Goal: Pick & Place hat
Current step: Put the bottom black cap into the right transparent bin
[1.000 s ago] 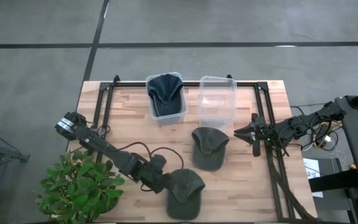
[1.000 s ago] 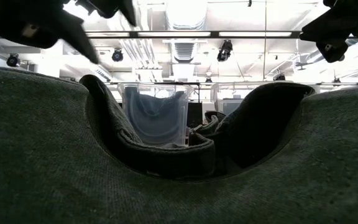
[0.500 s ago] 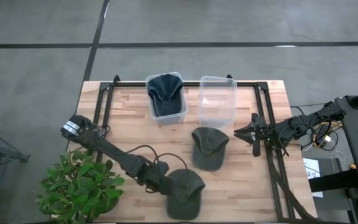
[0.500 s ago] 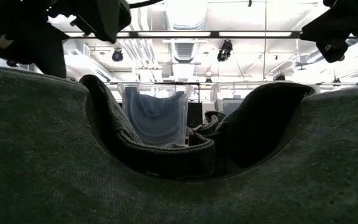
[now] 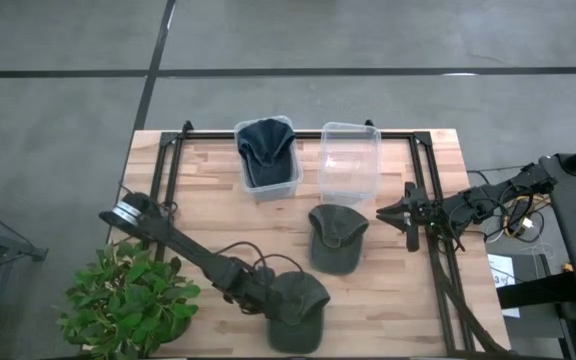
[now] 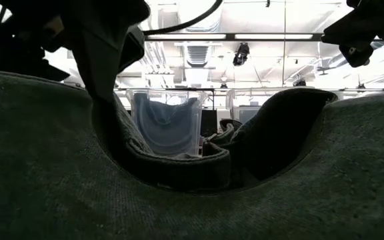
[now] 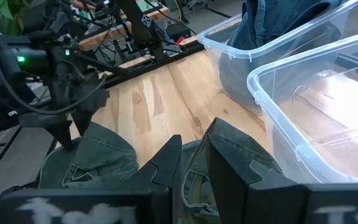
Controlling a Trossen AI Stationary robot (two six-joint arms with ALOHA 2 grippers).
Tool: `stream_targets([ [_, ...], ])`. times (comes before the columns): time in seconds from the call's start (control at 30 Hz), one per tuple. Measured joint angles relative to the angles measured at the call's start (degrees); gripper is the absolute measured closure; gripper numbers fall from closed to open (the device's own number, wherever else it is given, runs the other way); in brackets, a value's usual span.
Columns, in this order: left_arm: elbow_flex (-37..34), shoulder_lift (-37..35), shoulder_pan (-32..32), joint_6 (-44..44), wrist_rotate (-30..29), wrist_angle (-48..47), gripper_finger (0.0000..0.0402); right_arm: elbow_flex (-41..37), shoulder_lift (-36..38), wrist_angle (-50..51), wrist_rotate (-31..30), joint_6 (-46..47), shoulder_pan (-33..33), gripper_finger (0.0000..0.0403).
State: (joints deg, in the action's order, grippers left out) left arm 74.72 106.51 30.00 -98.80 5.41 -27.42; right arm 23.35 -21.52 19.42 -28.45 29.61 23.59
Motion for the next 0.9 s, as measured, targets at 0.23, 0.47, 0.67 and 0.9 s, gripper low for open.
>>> stream_targets([
  [0.23,0.02,1.83,0.0,-0.14,-0.19,3.03,0.0168,0.0,-0.06,0.09,0.0,0.0,0.0,0.0335],
  [0.47,0.02,5.18,0.0,0.12,2.15,6.76,0.0172,0.0,0.0,0.09,0.0,-0.05,0.02,0.0335],
  [0.67,0.02,6.35,-0.22,-0.68,5.37,10.37,0.0248,0.0,-0.06,0.08,0.0,-0.2,0.01,0.0335],
  [0.9,0.17,4.84,-1.69,0.02,-0.26,10.11,0.0388,0.0,-0.06,0.07,0.0,-0.2,0.0,0.0335],
])
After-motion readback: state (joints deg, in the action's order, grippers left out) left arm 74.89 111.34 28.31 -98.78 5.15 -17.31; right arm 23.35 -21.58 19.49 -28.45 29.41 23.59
